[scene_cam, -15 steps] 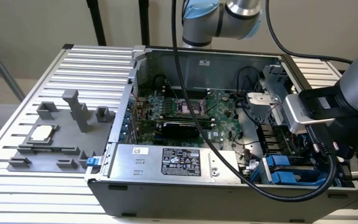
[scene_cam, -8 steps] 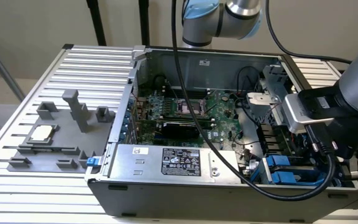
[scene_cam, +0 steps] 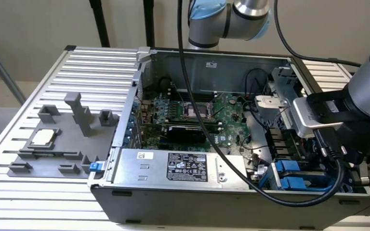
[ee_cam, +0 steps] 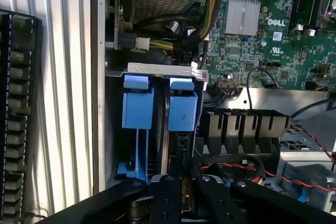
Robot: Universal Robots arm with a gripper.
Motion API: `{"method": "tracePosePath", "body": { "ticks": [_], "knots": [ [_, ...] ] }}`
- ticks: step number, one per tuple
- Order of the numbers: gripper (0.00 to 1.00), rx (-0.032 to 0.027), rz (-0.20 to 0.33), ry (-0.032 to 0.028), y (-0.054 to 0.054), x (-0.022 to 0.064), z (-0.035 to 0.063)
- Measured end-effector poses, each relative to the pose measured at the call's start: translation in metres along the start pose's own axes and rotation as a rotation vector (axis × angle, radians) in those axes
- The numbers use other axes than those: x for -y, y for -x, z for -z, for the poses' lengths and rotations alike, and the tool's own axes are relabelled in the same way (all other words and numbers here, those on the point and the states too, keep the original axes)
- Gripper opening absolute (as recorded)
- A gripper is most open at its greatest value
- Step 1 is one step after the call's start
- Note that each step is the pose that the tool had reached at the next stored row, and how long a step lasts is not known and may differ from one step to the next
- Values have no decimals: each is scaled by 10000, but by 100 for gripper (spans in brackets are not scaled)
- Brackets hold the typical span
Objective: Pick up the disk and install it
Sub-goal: 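Insert the first disk wire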
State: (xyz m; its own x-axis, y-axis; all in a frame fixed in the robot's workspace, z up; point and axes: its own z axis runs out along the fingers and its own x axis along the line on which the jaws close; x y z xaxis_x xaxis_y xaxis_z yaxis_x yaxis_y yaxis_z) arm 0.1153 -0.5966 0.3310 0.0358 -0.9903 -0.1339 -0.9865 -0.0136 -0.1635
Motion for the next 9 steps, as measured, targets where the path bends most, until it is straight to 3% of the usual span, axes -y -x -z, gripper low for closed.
{"method": "tracePosePath", "body": {
  "ticks": [9],
  "knots": [
    [17, -50, -9, -1, 12, 0, -5]
  ]
}}
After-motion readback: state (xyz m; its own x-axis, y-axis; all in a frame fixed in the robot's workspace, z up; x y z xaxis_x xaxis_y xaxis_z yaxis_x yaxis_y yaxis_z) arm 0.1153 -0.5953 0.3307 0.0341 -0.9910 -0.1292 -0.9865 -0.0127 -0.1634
